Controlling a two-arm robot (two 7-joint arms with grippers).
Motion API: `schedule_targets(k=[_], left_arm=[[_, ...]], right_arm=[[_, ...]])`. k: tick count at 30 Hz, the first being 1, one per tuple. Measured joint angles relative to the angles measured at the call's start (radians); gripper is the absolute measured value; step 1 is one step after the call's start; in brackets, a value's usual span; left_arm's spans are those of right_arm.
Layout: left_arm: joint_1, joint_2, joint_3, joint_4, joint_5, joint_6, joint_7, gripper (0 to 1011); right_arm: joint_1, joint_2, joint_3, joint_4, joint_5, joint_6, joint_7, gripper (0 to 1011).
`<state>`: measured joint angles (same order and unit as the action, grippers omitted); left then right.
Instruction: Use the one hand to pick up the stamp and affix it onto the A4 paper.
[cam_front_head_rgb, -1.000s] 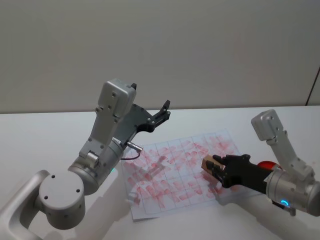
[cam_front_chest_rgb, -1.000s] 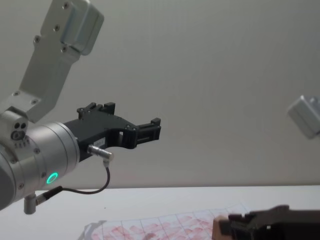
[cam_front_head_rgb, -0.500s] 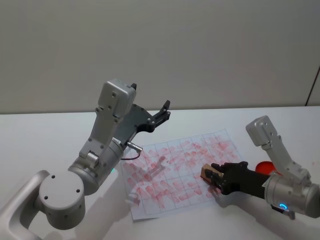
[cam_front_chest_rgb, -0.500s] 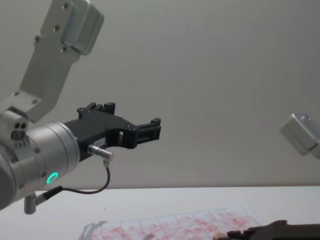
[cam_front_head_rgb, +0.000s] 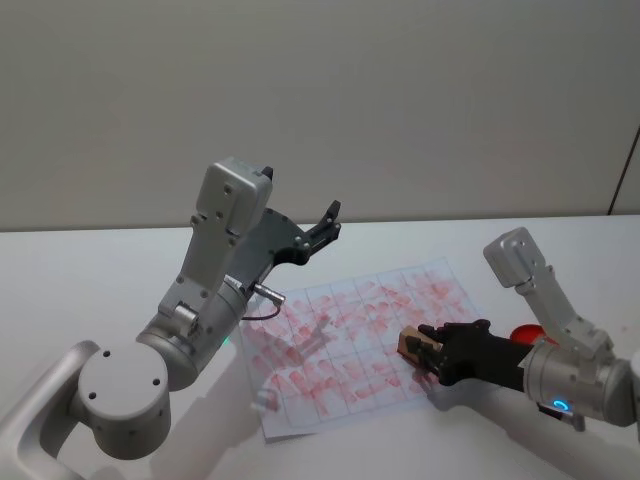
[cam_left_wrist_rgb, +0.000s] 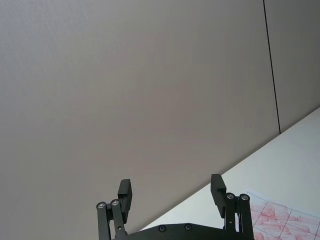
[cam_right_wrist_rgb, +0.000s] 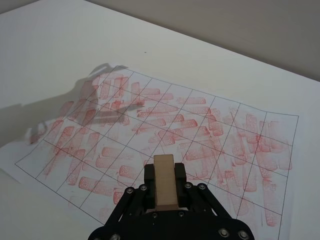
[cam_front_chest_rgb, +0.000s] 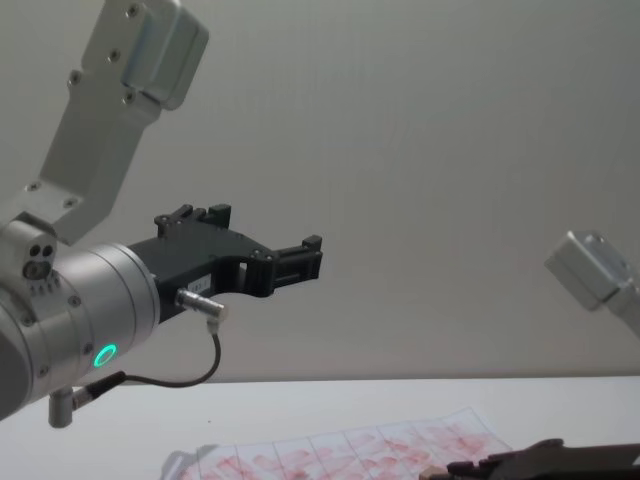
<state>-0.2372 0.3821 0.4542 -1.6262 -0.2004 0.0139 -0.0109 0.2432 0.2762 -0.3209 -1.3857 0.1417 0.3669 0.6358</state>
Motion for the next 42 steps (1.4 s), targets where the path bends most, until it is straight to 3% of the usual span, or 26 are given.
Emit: schedule_targets(k=[10, 20, 29, 42], left_arm=[[0.000, 0.000, 0.000, 0.000, 0.000, 0.000, 0.000, 1001], [0.000, 0.000, 0.000, 0.000, 0.000, 0.000, 0.000, 1001], [0.000, 0.000, 0.000, 0.000, 0.000, 0.000, 0.000, 1001], [0.000, 0.000, 0.000, 0.000, 0.000, 0.000, 0.000, 1001]], right_arm=[[0.012, -0.001, 0.000, 0.010, -0.007, -0.060, -0.019, 214], [0.001, 0.020, 0.024, -0.047, 0.019, -0.136, -0.072, 216], [-0.065, 0.070, 0.060, -0.140, 0.083, -0.178, -0.173, 214], [-0.202, 0.164, 0.117, -0.264, 0.166, -0.145, -0.328, 214]])
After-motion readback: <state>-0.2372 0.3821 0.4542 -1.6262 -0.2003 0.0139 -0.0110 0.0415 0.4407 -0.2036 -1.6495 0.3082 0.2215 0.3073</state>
